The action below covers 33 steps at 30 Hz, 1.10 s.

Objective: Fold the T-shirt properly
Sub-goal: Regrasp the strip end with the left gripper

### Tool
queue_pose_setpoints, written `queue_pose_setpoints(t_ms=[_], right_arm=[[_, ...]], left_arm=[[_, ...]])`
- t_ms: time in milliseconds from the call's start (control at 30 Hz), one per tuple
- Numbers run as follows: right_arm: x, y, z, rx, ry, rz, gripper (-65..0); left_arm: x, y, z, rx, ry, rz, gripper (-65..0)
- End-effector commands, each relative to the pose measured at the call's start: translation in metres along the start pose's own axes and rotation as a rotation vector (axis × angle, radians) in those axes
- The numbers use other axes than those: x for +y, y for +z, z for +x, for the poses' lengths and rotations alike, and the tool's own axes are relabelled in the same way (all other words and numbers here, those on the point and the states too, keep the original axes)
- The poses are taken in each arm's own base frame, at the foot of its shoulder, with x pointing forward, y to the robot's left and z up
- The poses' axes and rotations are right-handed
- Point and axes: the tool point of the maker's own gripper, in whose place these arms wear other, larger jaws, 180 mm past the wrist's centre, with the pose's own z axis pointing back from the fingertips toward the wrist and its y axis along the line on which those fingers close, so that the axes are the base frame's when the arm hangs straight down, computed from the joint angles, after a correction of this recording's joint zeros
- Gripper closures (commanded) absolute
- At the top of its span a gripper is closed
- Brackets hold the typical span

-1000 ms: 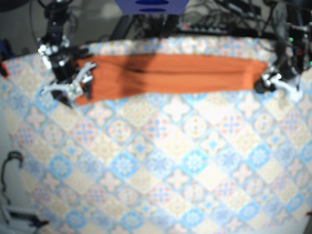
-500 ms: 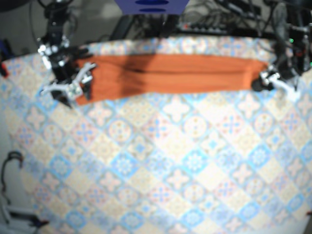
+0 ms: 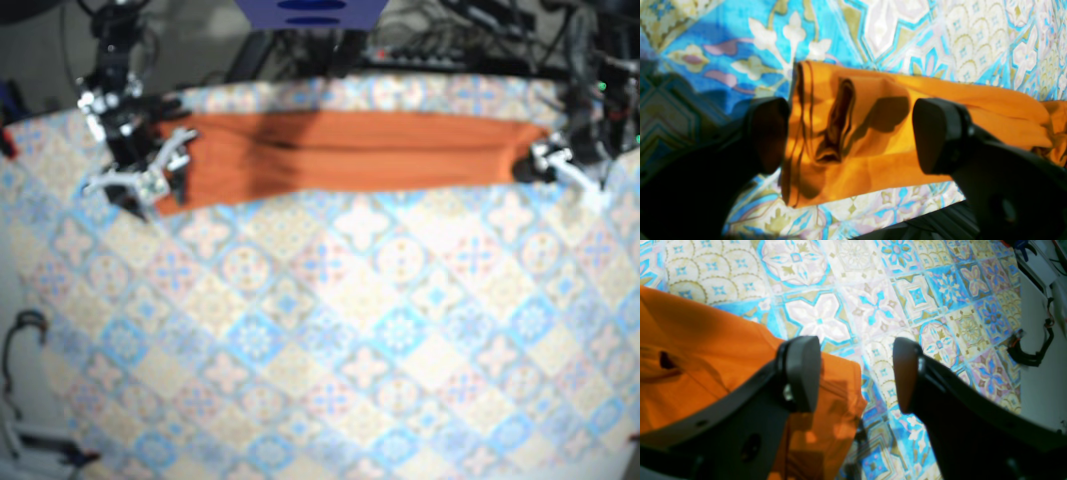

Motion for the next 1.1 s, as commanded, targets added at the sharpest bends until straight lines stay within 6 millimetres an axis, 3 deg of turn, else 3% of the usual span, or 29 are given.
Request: queue_pose_setpoints(t_ms=[0, 167, 633, 733, 900, 1067], right_arm=[[-0.009, 0.001, 0.012, -0.045, 0.008, -0.022, -33.8], [-0.009, 0.001, 0.012, -0.043, 0.008, -0.022, -33.8], [-0.009, 0.001, 0.012, -0.042, 0.009, -0.023, -33.8], [-0.009, 0.001, 0.012, -0.042, 0.009, -0.023, -33.8], [-0.008, 0.001, 0.012, -0.043, 0.009, -0.021, -33.8], [-0.008, 0.001, 0.012, -0.043, 0.009, -0.021, -33.8]], left_arm=[[-0.003, -0.003, -0.033, 0.145, -0.024, 0.004, -57.6], [-0.037, 0.002, -0.014, 0.129, -0.171, -0.043, -57.6], [-0.039, 0.008, -0.016, 0.132, -0.201, -0.041, -56.5], [-0.032, 0.014, -0.011, 0.103, -0.180, -0.028, -50.5], [-0.023, 0.025, 0.000, 0.059, -0.157, -0.005, -35.2], [-0.023, 0.025, 0.001, 0.057, -0.157, -0.005, -24.4]])
